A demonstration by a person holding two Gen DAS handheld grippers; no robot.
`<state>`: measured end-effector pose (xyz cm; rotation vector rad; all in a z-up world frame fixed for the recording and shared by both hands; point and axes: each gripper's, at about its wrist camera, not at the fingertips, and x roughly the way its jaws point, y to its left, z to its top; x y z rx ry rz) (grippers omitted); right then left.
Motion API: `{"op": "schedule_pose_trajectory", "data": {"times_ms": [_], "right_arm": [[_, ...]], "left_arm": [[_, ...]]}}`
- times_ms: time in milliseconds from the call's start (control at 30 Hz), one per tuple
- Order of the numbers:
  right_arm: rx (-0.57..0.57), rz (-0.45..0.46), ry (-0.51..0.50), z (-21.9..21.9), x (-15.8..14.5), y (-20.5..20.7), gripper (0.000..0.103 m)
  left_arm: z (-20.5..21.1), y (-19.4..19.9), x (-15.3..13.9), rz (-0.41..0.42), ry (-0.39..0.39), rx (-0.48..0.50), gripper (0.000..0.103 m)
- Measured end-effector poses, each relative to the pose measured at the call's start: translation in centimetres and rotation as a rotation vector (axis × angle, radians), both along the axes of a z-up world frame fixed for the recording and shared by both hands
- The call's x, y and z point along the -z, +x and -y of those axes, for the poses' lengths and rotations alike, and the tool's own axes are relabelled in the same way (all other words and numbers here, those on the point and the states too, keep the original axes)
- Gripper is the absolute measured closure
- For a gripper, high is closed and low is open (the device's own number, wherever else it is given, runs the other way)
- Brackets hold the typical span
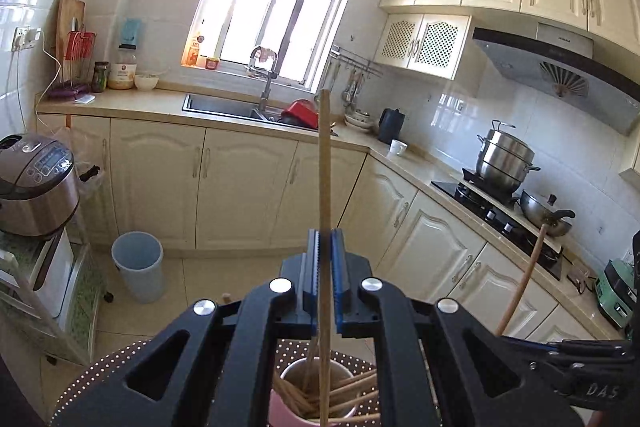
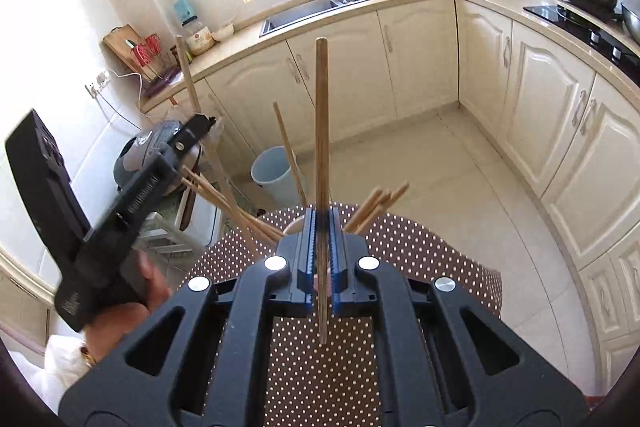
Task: Organize utensils
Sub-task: 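Lift both held chopsticks upright and carry them over the pink cup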
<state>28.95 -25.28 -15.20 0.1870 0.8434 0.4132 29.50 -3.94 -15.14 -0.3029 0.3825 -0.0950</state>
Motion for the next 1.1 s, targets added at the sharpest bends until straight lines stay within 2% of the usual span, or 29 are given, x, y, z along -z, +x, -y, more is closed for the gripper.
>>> {"op": "schedule_pose_trajectory", "data": {"times_ms": [167, 500, 900, 1100], "right_arm": [[0.002, 0.015, 0.015, 0.2, -0.3, 1.0, 0.097], [0.008, 0.074, 0.013, 0.0, -0.9, 1.9, 0.097], [-0.014, 0.150, 0.023, -1.1, -1.7, 2.8, 0.097], [-0.034, 0.141, 0.019, -1.8, -1.0, 3.3, 0.097]], "left_arm": [[0.3, 1.1, 0.5, 0.021, -0.014, -0.020, 0.097], [1.6, 2.0, 2.1, 0.023, 0.064, -0.026, 0.097], [0.9, 0.8, 3.2, 0.053, 0.069, -0.033, 0.097], [0.2, 1.0, 3.4, 0.054, 0.043, -0.059, 0.097]]}}
